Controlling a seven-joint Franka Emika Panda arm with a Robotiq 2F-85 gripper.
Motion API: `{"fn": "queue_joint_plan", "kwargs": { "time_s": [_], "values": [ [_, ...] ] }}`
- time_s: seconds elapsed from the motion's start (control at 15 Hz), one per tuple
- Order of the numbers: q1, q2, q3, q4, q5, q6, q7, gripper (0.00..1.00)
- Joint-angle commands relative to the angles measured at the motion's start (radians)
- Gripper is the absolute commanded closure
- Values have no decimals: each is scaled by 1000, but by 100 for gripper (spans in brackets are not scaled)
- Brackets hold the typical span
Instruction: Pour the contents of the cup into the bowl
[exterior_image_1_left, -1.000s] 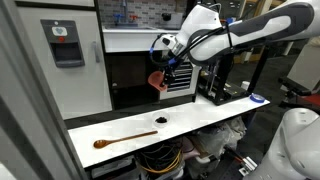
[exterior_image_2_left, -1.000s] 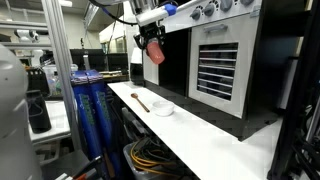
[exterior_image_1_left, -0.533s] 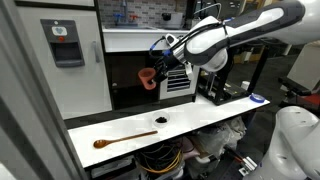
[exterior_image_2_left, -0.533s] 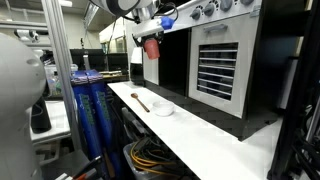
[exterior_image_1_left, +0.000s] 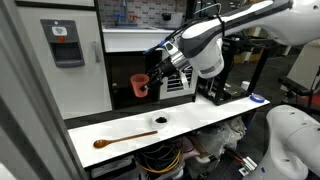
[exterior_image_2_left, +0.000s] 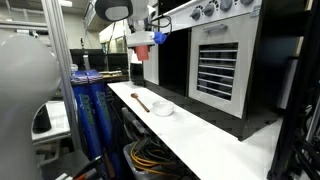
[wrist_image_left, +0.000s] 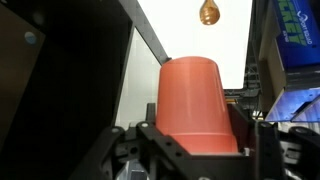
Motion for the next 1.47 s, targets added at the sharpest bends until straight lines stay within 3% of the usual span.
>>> {"fn": "queue_joint_plan", "kwargs": {
  "time_s": [0.0, 0.8, 1.4],
  "values": [
    [89, 29, -103, 18, 119, -11, -139, 53],
    [257, 170, -372, 73, 352, -149, -464, 53],
    [288, 317, -434, 135, 480, -275, -571, 53]
  ]
}}
